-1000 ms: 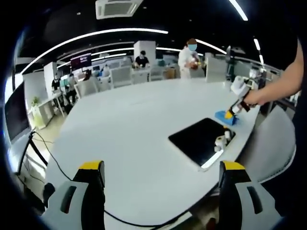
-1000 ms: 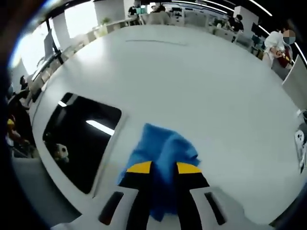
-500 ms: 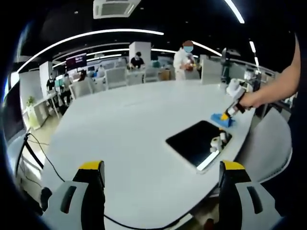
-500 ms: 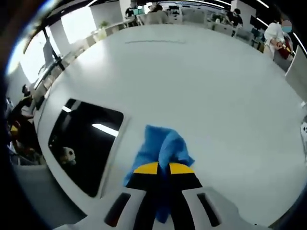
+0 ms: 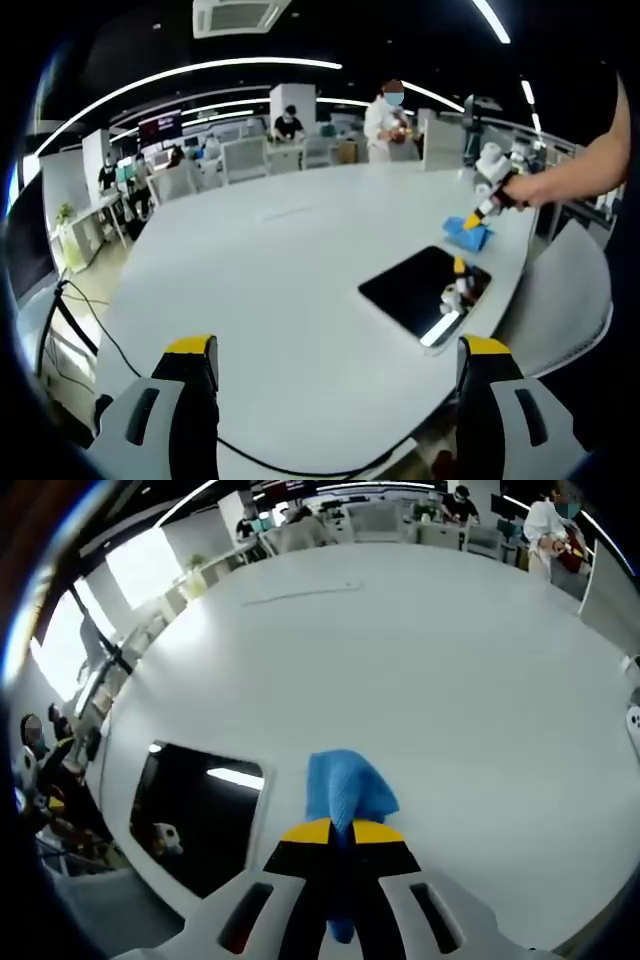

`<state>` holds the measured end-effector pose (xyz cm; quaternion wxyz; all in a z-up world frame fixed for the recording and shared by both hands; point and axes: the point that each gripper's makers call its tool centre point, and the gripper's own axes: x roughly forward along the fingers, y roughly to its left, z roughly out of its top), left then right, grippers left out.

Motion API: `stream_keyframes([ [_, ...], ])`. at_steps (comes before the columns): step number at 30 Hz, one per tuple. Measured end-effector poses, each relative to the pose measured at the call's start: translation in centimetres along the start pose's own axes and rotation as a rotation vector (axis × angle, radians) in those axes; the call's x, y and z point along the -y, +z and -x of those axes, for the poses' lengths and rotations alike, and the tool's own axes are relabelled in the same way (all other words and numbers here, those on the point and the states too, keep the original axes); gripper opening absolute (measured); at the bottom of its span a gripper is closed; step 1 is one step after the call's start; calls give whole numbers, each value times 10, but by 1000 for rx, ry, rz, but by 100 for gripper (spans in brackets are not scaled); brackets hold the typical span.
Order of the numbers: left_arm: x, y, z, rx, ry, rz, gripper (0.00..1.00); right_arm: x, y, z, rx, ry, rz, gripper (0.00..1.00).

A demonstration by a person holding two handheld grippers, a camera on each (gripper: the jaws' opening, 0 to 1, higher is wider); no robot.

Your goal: Wipe the mirror surface with the cleaning cloth until all visible marks leave the cleaned area.

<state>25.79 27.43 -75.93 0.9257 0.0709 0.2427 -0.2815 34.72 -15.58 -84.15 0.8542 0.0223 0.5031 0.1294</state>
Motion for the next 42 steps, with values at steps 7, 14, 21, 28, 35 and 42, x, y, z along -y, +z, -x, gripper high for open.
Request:
stream_keyframes([
  [7,-6,-6,1,-6,-8,5,99,-3,-3,-1,-16,2,-35,0],
  [14,-7,-7,-2,-9,-17,12,99,-15,-2,-5,-37,32,-74,0],
  [21,-4,-8,-9,-10,-32,16,99,-36,3,-12,-53,83,-103,0],
  [28,-1,-8,-13,-13,-45,16,99,-56,6,-19,-76,129,-120,0],
  [35,0,-10,-14,-24,-56,14,99,-70,4,-34,-109,149,-138,0],
  [42,-1,-14,-12,-36,-61,7,99,-77,0,-42,-138,148,-139,0],
])
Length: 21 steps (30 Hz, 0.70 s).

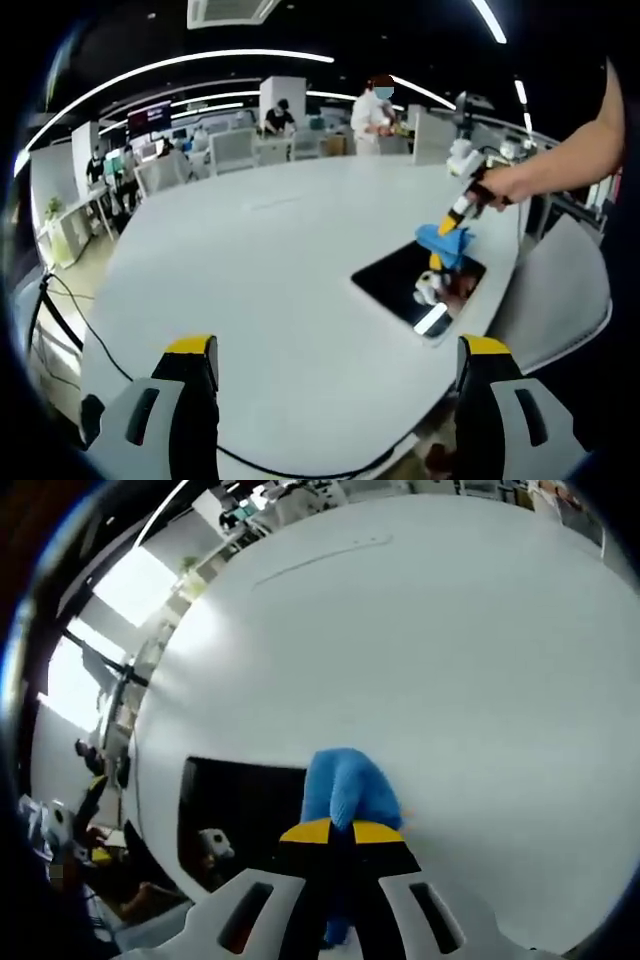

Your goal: Wipe the mirror surface with the cleaning cloth until all visible marks leave the cleaned area.

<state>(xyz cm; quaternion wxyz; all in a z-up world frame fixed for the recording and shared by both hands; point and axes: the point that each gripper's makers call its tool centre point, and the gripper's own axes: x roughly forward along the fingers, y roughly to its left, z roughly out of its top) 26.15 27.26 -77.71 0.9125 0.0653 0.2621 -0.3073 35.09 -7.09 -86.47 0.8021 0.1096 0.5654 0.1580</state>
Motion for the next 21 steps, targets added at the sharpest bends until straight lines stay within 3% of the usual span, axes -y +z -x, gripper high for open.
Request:
stream_keyframes([
  [21,3,-9,-3,-8,-6,12,100,-32,0,-12,-2,40,-14,0],
])
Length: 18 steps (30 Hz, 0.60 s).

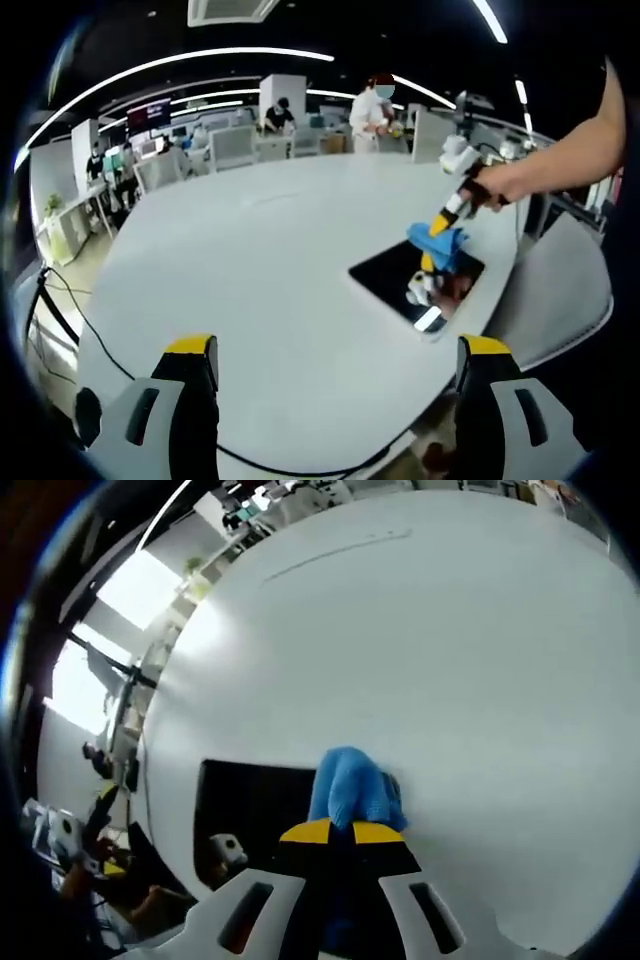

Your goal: Wipe the mirror surface with the cleaning cloth until all visible marks leave the cleaned area.

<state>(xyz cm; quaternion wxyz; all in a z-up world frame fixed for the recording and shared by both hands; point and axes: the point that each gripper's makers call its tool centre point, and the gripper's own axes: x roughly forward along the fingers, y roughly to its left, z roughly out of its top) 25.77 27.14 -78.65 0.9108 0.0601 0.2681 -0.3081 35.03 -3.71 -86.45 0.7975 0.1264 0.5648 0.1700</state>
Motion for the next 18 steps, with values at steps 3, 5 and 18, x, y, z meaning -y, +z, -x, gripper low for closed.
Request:
stream_keyframes([
  [3,4,-4,-1,-8,-6,-2,100,-5,1,-3,-3,-3,13,0],
  [5,7,-6,-1,-8,-12,-2,100,-11,1,-5,-9,4,17,0],
  [18,7,-7,5,2,-14,34,100,-50,3,-24,-18,26,34,0],
])
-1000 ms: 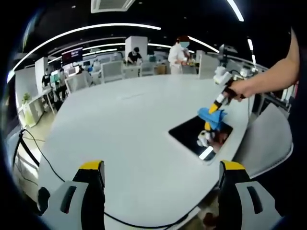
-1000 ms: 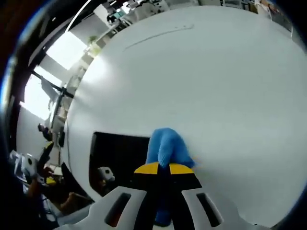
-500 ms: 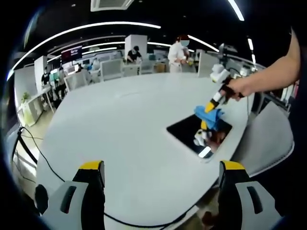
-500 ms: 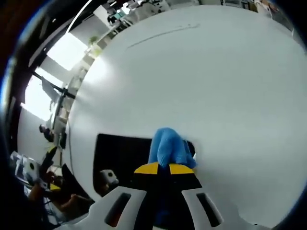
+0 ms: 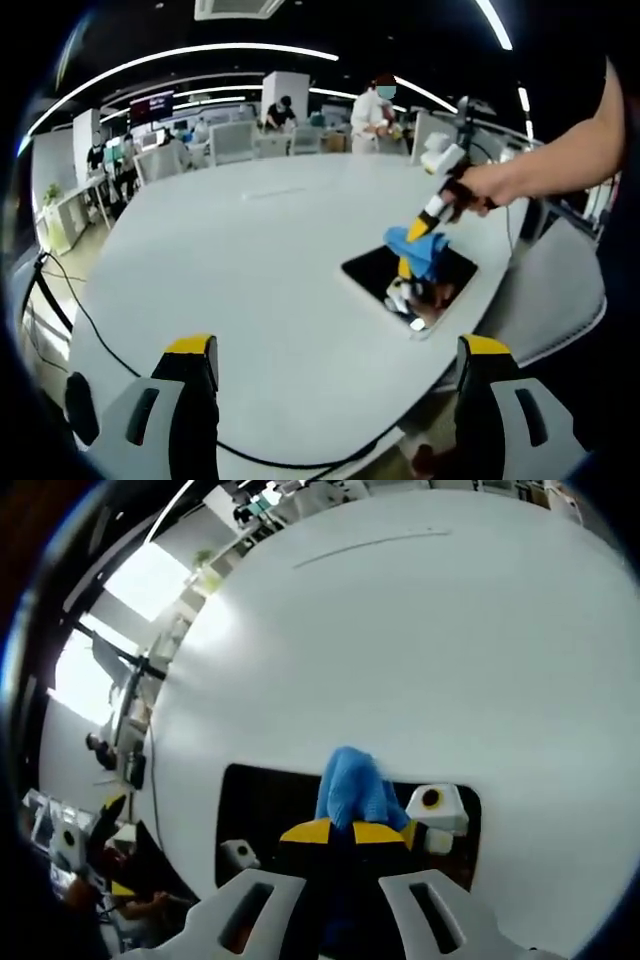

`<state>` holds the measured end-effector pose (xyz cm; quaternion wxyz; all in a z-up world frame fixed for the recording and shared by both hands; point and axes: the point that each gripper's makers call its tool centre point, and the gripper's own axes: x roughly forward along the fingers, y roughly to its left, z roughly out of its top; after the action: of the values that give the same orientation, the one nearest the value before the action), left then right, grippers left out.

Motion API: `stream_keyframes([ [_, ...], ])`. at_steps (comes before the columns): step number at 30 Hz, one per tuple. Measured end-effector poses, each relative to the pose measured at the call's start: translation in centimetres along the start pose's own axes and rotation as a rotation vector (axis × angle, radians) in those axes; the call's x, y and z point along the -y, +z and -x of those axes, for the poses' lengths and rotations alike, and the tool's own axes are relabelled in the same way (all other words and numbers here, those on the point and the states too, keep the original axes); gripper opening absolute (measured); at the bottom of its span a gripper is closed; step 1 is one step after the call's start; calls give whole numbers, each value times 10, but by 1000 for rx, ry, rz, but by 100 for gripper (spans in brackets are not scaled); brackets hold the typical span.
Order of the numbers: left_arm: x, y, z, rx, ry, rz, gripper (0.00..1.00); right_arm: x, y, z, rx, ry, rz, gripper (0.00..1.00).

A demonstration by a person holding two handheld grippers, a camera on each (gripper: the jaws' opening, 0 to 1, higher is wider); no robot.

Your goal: Wipe the mirror surface with the cleaning cloth until all visible marks leave the cleaned area.

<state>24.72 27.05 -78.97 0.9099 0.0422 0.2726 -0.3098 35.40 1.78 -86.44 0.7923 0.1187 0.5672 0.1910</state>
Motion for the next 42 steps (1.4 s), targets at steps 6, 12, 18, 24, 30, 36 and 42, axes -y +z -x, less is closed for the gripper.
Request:
stream_keyframes([
  [6,-4,2,1,9,-4,1,100,-14,3,-8,-4,14,7,0],
  [12,-9,5,1,11,-8,0,100,-27,5,-15,-13,17,25,0],
  [18,-10,6,-1,12,-15,-1,100,-37,7,-21,-25,14,31,0],
  [24,-9,6,-3,16,-17,10,100,-47,9,-26,-36,21,45,0],
  [30,-10,6,-4,23,-13,23,100,-60,11,-33,-43,37,55,0],
  [36,-13,7,-2,24,-6,28,100,-75,13,-41,-46,47,70,0],
  [42,-14,4,0,21,-6,35,100,-90,16,-49,-54,60,85,0],
])
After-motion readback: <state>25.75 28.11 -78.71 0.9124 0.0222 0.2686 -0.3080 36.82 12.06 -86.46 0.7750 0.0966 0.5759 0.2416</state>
